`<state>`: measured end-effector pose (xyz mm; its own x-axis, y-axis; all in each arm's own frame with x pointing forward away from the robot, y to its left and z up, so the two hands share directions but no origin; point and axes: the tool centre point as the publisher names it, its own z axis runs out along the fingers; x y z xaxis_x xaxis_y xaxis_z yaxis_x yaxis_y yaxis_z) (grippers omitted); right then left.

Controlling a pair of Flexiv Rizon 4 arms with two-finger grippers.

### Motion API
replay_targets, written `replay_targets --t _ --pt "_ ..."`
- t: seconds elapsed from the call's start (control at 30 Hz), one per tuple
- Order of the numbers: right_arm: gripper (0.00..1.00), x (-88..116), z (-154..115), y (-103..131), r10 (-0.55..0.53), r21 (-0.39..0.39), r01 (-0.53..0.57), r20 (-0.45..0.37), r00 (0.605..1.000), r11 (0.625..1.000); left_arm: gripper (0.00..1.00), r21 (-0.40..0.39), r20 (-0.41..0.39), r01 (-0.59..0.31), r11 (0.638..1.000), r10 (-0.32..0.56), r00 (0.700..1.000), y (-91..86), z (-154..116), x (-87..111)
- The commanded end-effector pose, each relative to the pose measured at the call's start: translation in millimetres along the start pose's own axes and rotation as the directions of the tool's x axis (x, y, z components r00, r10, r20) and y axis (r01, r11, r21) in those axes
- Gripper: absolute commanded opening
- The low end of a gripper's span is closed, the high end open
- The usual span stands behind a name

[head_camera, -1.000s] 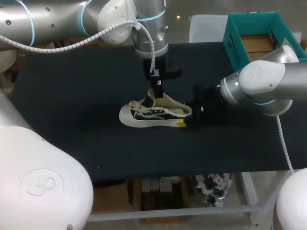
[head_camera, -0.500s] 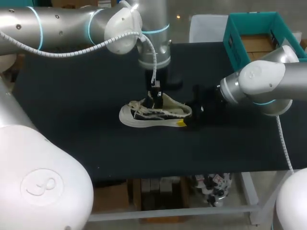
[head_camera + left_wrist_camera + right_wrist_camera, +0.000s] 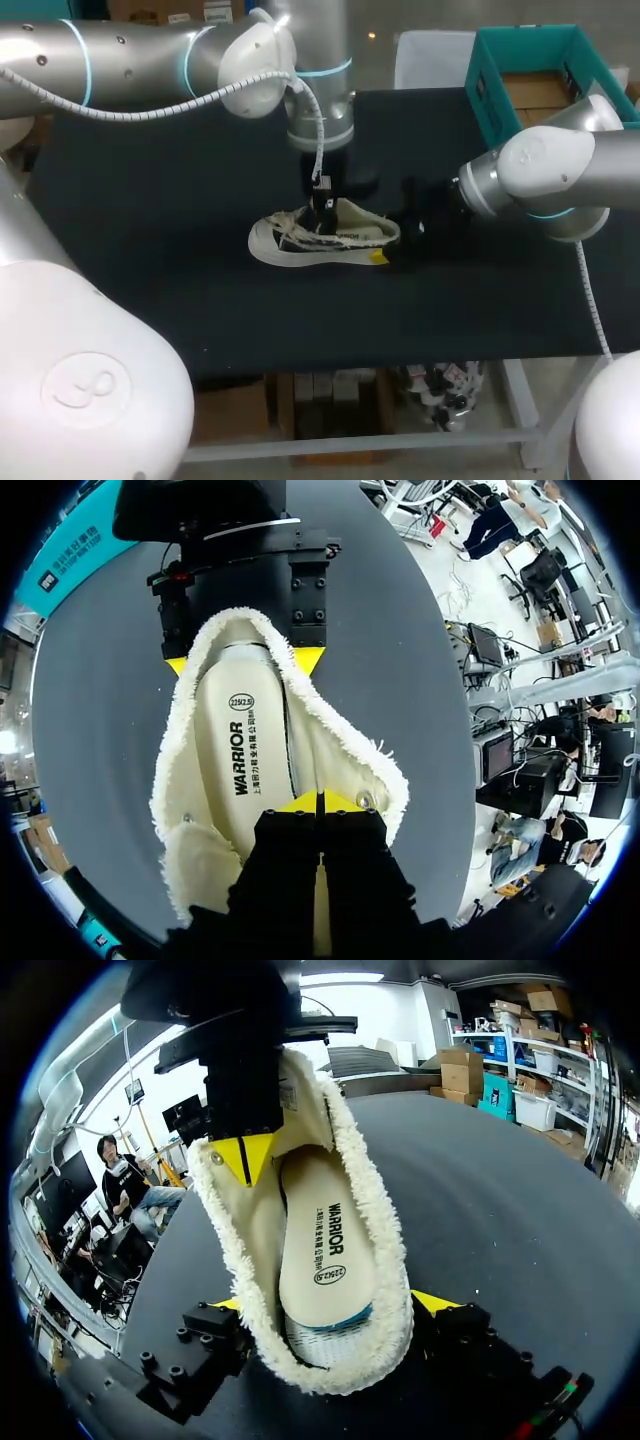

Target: Open the shoe tongue, take the insole out of the shoe, put the insole back into the shoe, and pack the shoe into the shoebox

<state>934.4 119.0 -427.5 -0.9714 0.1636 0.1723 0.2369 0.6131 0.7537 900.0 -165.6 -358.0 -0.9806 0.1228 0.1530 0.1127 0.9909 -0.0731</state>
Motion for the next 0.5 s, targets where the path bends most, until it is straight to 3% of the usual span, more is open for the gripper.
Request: replay_targets --t 0.03,0.5 --pt "0.00 -2.8 1.3 -6.4 -0.001 -0.003 0.001 -0.004 1.000 1.000 0.00 -0.030 0.025 0.011 0.999 -0.011 1.000 -4.7 10.5 3.0" --pt "0.00 -2.8 1.3 -6.4 -0.001 -0.003 0.001 -0.004 1.000 1.000 0.00 -0.031 0.038 0.075 0.997 -0.074 0.997 6.6 23.6 -13.5"
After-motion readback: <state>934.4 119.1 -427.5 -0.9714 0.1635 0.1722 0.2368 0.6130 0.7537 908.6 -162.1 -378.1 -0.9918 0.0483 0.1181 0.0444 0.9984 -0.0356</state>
